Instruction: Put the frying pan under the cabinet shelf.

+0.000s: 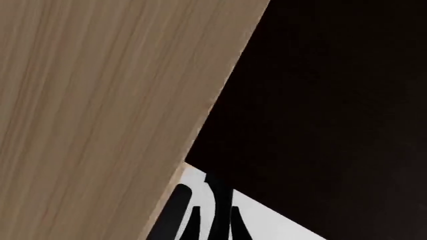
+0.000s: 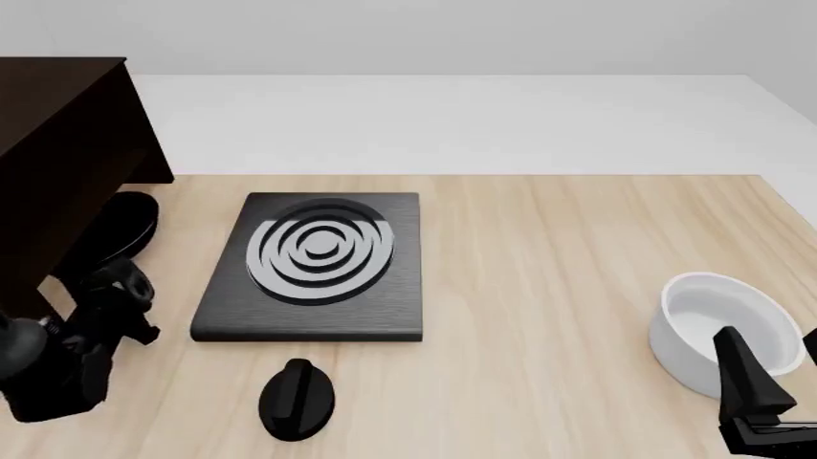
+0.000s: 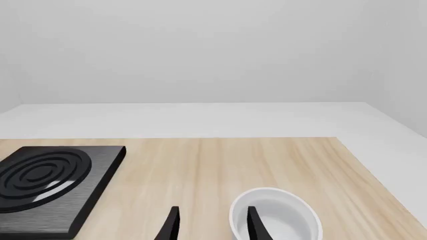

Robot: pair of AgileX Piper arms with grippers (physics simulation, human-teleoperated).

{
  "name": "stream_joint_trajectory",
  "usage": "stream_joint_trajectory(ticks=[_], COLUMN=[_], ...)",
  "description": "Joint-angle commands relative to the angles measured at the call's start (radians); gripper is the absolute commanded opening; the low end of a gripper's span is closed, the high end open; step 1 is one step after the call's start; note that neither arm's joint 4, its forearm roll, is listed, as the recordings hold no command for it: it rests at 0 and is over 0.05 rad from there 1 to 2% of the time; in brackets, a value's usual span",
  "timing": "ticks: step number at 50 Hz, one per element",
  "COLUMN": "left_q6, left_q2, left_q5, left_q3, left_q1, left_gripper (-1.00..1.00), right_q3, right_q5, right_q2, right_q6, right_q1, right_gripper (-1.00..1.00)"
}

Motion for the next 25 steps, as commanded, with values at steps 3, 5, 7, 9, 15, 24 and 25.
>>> stream_joint_trajectory(ticks=[3, 5, 7, 9, 15, 24, 25], left_q6=[0.363, 0.398, 0.446, 0.441, 0.47, 0.539, 0.539], left_q2=[0.285, 0.271, 0.257, 0.269, 0.256, 0.253, 0.254], left_q5=[0.001, 0.001, 0.001, 0.001, 0.001, 0.009, 0.009], left_q3=[-0.069, -0.054, -0.048, -0.056, -0.051, -0.079, -0.079], left_q1=[0.097, 0.122, 0.141, 0.14, 0.17, 0.24, 0.24], left_gripper=[-1.0, -1.0, -1.0, -1.0, -1.0, -1.0, -1.0], right_q3=[0.0, 0.0, 0.0, 0.0, 0.0, 0.0, 0.0], right_q5=[0.0, 0.0, 0.0, 0.001, 0.0, 0.0, 0.0], right_q2=[0.0, 0.0, 0.0, -0.001, 0.0, 0.0, 0.0], right_q6=[0.0, 0.0, 0.0, 0.0, 0.0, 0.0, 0.0], right_q1=[0.0, 0.0, 0.0, 0.0, 0.0, 0.0, 0.0], right_gripper=[1.0, 1.0, 1.0, 1.0, 1.0, 1.0, 1.0])
